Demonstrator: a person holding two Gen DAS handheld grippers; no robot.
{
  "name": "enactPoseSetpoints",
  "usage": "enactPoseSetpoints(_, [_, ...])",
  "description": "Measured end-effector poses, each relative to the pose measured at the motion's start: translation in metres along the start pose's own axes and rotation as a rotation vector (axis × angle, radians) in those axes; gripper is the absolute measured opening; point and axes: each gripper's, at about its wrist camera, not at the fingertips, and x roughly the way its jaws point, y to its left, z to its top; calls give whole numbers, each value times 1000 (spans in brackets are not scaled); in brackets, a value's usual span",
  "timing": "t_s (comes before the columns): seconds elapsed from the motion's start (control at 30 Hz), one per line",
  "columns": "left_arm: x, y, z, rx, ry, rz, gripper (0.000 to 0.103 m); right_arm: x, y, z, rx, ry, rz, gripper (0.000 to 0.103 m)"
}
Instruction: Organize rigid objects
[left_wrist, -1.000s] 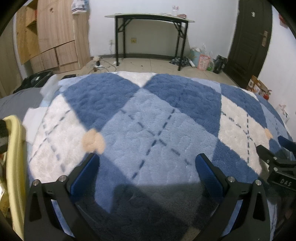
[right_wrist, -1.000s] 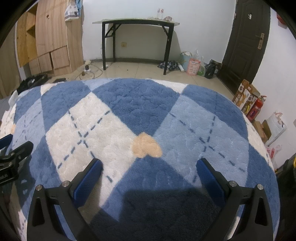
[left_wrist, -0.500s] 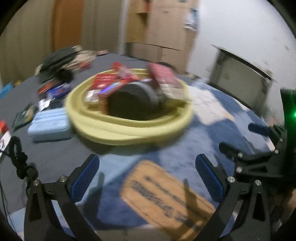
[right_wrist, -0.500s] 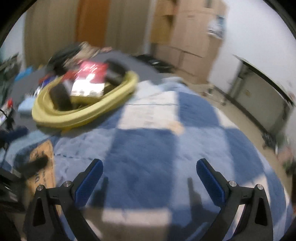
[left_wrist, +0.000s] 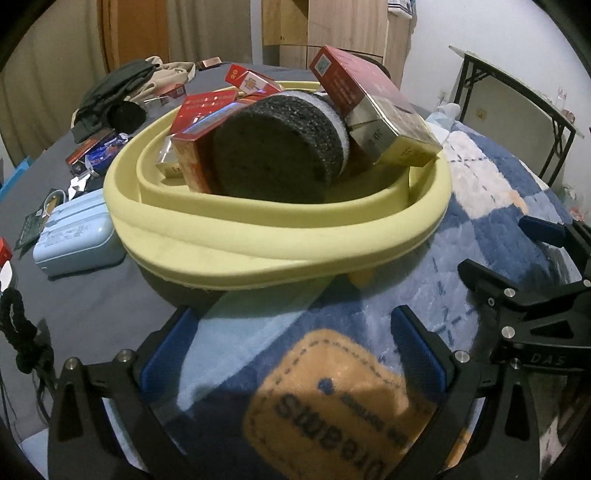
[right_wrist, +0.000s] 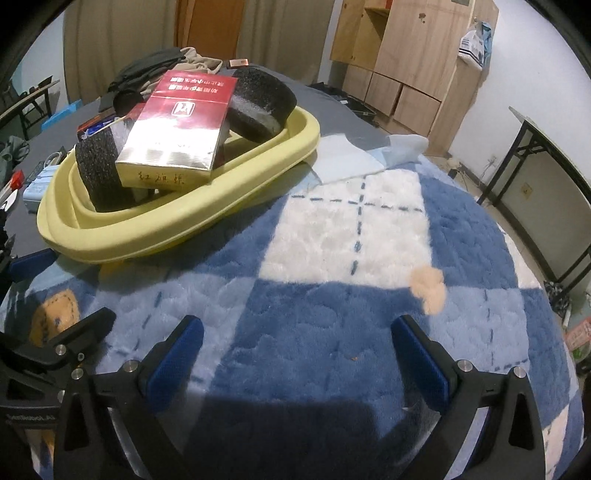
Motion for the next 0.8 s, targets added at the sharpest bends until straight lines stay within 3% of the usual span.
enactPoseSetpoints(0.8, [-4, -5, -5, 4, -1, 1, 103, -1, 0, -1, 1, 1, 2, 103])
